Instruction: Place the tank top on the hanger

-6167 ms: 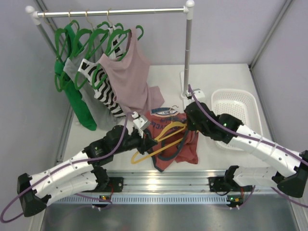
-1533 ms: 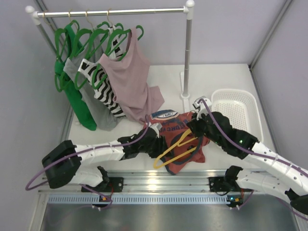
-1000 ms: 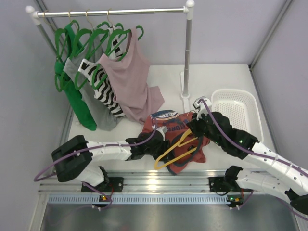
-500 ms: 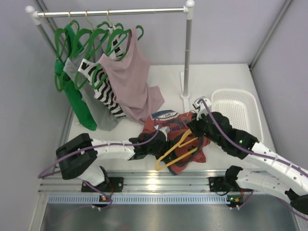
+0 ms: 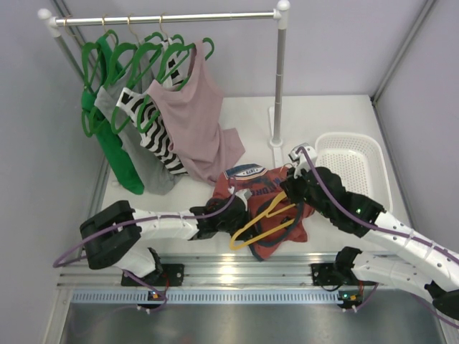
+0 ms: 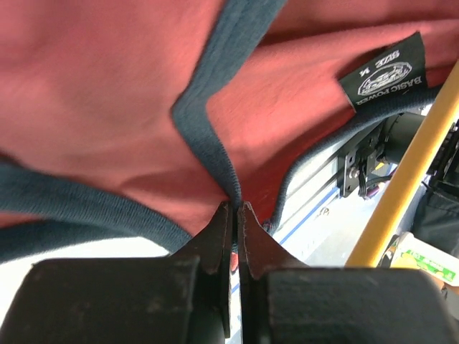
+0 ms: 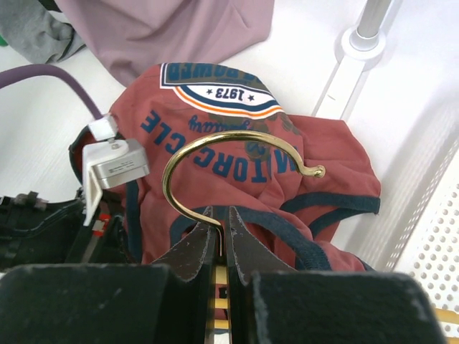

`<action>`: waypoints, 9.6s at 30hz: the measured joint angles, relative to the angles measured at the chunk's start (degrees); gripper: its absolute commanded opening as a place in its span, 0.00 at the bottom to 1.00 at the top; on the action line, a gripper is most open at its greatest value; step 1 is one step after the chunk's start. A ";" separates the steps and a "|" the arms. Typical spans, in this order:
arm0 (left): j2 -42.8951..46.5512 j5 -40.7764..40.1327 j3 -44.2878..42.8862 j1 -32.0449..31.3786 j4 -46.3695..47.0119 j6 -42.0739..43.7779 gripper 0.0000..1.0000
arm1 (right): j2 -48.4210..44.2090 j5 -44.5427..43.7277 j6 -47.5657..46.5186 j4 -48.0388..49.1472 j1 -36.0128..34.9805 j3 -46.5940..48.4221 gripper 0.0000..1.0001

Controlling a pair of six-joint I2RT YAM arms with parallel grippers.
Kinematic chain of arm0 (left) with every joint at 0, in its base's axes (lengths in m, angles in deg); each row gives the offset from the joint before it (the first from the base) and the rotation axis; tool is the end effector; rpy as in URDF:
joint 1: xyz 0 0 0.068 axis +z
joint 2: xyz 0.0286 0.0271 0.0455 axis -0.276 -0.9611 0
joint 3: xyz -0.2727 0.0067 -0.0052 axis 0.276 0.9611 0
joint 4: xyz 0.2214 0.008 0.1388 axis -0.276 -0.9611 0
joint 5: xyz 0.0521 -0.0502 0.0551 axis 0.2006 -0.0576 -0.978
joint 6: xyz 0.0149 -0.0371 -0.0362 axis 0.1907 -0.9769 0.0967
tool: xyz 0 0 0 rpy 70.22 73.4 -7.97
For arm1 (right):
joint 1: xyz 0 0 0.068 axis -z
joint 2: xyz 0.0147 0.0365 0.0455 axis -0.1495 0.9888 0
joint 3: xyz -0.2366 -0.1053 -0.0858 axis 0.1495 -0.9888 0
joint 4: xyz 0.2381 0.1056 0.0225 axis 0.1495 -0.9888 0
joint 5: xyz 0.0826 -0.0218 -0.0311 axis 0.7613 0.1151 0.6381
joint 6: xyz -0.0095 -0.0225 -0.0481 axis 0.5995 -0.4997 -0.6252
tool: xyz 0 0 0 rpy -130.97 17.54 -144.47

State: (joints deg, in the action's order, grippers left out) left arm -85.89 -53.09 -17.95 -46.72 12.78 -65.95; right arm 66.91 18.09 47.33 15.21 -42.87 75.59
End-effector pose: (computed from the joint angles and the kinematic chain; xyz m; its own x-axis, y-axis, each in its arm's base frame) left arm 0.1247 -0.2545 0.1588 -0.9663 -0.0087 -0.2572 0.1779 0.6995 -0.6921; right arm 0.1235 0.1378 0.3216 -0.4190 -0.1251 -0.8993 -0.4838 0.8689 0.1045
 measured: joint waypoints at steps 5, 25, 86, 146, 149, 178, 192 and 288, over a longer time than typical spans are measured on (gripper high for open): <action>5.51 -1.90 3.34 0.00 -0.17 -0.04 0.00 | 0.00 -2.32 0.87 -0.04 0.00 0.00 0.00; 25.86 -8.59 9.92 0.00 -7.96 -0.37 0.00 | 0.31 -14.56 4.83 -0.44 0.11 -0.35 0.00; 12.74 -13.16 -33.81 6.38 -31.47 20.31 0.00 | 4.20 -23.41 2.58 -0.24 0.37 8.33 0.00; 12.13 9.35 -49.22 16.90 -52.98 51.95 0.40 | 10.82 -9.53 2.40 -3.78 0.37 26.84 0.00; 12.13 9.79 -48.83 16.90 -52.78 52.43 0.31 | 11.17 -9.03 2.40 -4.04 0.37 27.50 0.00; 28.85 5.92 -37.18 16.09 -41.68 48.92 0.00 | 7.87 10.40 4.15 -5.75 9.38 28.20 0.61; 35.93 -2.21 -32.22 16.90 -41.62 45.77 0.00 | 5.75 14.23 3.85 -5.73 11.85 31.69 0.93; 14.67 -11.21 -56.11 39.67 -31.06 43.58 0.40 | 6.64 10.32 4.15 -9.22 11.89 35.95 0.98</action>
State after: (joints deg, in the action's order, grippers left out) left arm -71.22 -64.30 -74.05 -7.05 -18.28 -22.37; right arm 73.56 28.40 51.49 5.99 -30.98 111.55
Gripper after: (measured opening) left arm 0.389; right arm 0.965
